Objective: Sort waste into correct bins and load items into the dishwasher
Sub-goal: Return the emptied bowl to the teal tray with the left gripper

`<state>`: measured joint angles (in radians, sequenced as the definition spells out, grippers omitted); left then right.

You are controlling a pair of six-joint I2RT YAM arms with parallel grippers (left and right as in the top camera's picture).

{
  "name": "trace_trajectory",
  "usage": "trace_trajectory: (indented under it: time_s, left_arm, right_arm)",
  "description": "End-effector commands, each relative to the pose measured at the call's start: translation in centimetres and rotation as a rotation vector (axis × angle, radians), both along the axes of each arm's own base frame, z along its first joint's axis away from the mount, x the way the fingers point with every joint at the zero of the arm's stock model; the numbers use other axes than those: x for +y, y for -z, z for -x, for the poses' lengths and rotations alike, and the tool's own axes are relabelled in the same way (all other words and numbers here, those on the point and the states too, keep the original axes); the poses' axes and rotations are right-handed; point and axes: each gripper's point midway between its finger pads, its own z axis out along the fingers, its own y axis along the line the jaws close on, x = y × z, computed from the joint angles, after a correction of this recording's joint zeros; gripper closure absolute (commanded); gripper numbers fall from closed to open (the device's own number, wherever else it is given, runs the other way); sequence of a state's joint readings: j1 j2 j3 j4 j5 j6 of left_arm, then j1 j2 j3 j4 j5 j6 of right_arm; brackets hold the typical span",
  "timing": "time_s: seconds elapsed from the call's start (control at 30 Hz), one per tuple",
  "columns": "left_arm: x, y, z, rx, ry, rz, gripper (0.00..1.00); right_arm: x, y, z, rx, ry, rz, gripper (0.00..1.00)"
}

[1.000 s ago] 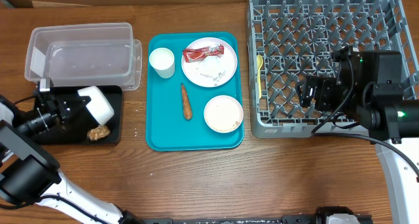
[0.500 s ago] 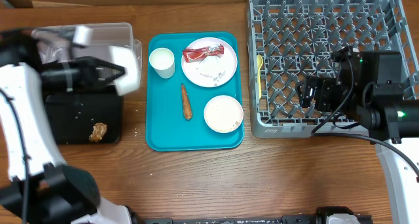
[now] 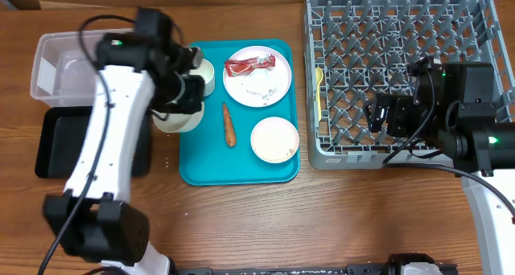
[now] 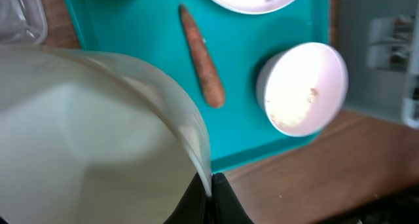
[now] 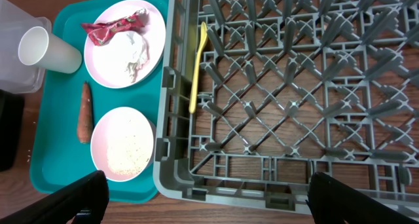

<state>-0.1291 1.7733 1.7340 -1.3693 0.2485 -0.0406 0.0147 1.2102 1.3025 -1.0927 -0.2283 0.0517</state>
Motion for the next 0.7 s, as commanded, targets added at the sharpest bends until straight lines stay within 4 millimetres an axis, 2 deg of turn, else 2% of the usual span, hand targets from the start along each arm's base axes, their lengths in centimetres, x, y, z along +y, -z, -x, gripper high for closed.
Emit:
trace_trajectory:
  time_s: [0.0,0.2,0.27,0.37,0.6,0.67]
  left_arm:
    - [-0.8,4.3,0.6,0.092,-0.066,-0.112,0.96]
    - [-3.0,9.9,1.5,0.134,-0.049,-0.229,0.96]
    - [-3.4,10.9,1.8,0.146,-0.049,-0.244,0.96]
    - [-3.8,11.6,2.0,0.158,-0.039,-0.254,0.96]
    - [-2.8,12.1,2.2,0.173,-0.044,-0.310,0.95]
    - [-2.8,12.2,2.3,0.179,-0.043,-0.312,0.88]
  right_arm:
    - [0.0,-1.3,-0.4,-0.038,-0.003,0.006,0.01]
    - [0.0,-1.3,-0.4,-0.039,-0.003,0.007,0.00]
    - [0.0,-1.3,-0.5,-0.039,-0.003,0.007,0.00]
    - [0.0,-1.2,-0.5,-0.035,-0.003,0.007,0.00]
    - [0.0,-0.5,-0.8,-0.011,-0.003,0.007,0.00]
    - [0.0,-0.2,-0.8,-0.001,-0.003,0.007,0.00]
